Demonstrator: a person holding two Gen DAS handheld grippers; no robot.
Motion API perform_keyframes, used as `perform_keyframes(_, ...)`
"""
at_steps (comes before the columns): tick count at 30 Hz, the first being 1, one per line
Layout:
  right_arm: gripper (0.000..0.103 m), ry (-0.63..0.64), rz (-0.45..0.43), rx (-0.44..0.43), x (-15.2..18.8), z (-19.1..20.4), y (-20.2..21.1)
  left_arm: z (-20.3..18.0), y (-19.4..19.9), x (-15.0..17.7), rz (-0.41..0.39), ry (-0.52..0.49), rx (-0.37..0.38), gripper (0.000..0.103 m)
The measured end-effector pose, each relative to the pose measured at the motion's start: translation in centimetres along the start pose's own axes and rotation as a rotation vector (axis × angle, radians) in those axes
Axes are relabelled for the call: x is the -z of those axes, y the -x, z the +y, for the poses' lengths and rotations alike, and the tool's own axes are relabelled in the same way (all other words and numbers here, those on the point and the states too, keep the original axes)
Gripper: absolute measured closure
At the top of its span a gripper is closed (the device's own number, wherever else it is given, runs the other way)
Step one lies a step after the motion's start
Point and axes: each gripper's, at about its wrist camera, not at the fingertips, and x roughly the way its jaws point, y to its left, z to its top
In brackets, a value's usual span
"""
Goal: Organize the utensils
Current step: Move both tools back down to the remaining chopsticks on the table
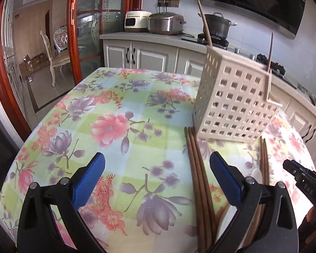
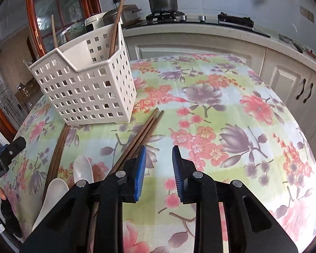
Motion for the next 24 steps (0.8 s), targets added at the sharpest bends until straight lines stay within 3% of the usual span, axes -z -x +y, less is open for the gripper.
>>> perform_keyframes(9,0.08,-0.012,0.062,-0.039,0.2,1.5,-1.7,0.3,-1.4,1.2,0.039,-0.005,-0.007,0.007)
perform_keyframes(14,0.082,0.001,0.08,-0.019,0.1,2.5,-2.5,0.3,-1.1,1.1,0.033,-0.011,0.003,0.006)
perform_keyframes(16,0.083,0.024,0.082,0.037,0.0,2.8,-2.7,0.5,-1.0,1.1,0.035,-0.006,0.007,0.006)
perform_keyframes(24,0.09,0.017,0.101,0.04,-0.3,1.6,-3.2,1.8,-1.5,1.2,0.058,0.034,0.018,0.007)
